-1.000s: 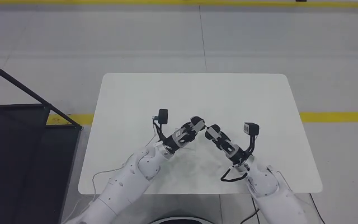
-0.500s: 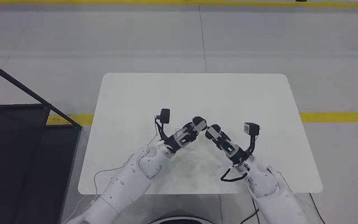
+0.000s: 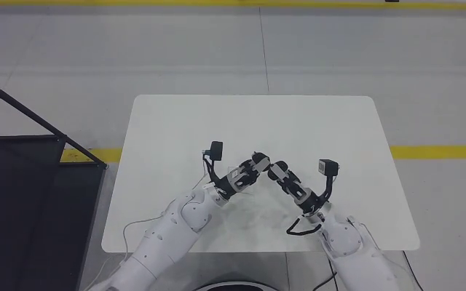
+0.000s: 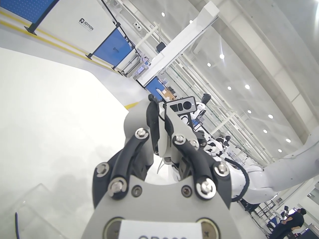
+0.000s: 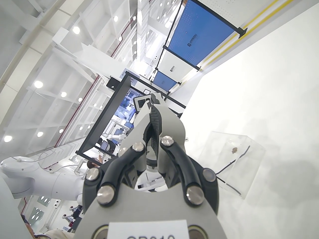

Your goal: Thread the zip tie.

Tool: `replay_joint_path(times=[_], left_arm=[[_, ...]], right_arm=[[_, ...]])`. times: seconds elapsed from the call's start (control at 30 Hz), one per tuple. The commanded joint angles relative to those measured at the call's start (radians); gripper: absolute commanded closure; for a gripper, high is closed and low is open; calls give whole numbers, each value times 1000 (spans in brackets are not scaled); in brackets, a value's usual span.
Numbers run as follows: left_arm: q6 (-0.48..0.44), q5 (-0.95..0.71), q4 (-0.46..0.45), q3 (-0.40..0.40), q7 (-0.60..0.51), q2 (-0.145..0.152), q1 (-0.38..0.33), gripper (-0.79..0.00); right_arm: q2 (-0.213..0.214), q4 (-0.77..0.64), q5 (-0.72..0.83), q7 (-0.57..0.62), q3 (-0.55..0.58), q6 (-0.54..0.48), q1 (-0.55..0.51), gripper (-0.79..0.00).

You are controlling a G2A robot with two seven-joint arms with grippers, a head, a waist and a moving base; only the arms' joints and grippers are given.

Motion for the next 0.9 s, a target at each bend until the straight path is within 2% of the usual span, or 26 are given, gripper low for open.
replay_joint_path(times=[0.0, 0.1, 0.2, 0.4, 0.67, 0.87], left_arm=[[-1, -1, 1, -2, -4, -2, 1, -154], [-3, -3, 2, -6, -6, -4, 2, -209], [-1, -2, 3, -9, -11, -6, 3, -194], [-5, 3, 3, -17, -14, -10, 6, -148], [-9, 3, 7, -25, -23, -16, 8, 0], [-11, 5, 9, -32, -30, -20, 9, 0]], right_arm=[[-1, -2, -5, -7, 2, 3, -1, 0], [-3, -4, -9, -13, 2, 2, -4, 0], [-5, -4, -13, -16, 4, 2, -6, 0], [-7, -4, -13, -14, 7, 7, -7, 0], [-11, -4, -16, -8, 8, 12, -5, 0], [-13, -3, -17, -5, 11, 12, -7, 0]])
